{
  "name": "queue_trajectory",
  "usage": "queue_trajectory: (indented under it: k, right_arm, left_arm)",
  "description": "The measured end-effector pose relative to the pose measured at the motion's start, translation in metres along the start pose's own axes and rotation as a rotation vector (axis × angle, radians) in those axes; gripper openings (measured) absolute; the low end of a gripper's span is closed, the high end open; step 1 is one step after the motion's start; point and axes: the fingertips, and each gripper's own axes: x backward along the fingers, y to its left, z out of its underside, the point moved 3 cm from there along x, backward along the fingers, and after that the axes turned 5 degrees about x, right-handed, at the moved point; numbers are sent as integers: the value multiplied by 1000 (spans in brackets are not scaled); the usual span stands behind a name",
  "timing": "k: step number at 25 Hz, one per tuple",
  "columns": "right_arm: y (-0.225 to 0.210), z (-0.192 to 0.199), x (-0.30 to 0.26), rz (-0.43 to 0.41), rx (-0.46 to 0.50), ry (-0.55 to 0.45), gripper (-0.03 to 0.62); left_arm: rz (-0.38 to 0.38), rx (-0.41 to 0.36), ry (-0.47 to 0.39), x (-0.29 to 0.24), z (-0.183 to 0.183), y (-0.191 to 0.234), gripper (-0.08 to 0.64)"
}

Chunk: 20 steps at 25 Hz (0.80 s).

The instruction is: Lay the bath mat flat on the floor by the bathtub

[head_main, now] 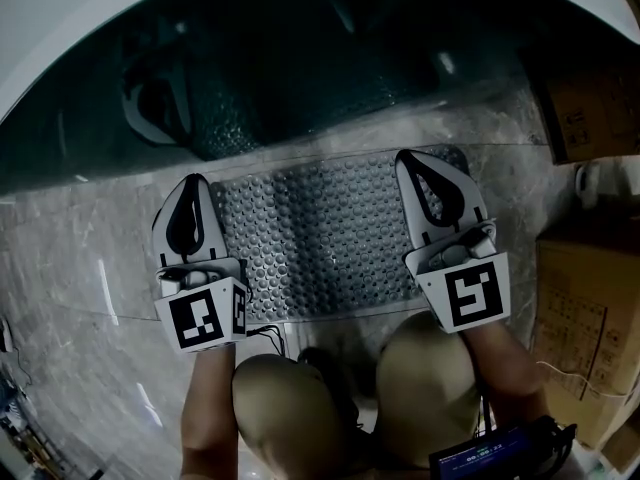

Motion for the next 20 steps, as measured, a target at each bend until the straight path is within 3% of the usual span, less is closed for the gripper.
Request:
queue_trajectory:
  k: [20]
  right_arm:
    - [0,4,-3,2,0,1,18]
  left_arm:
    - [-11,0,10,-2,6,4,35]
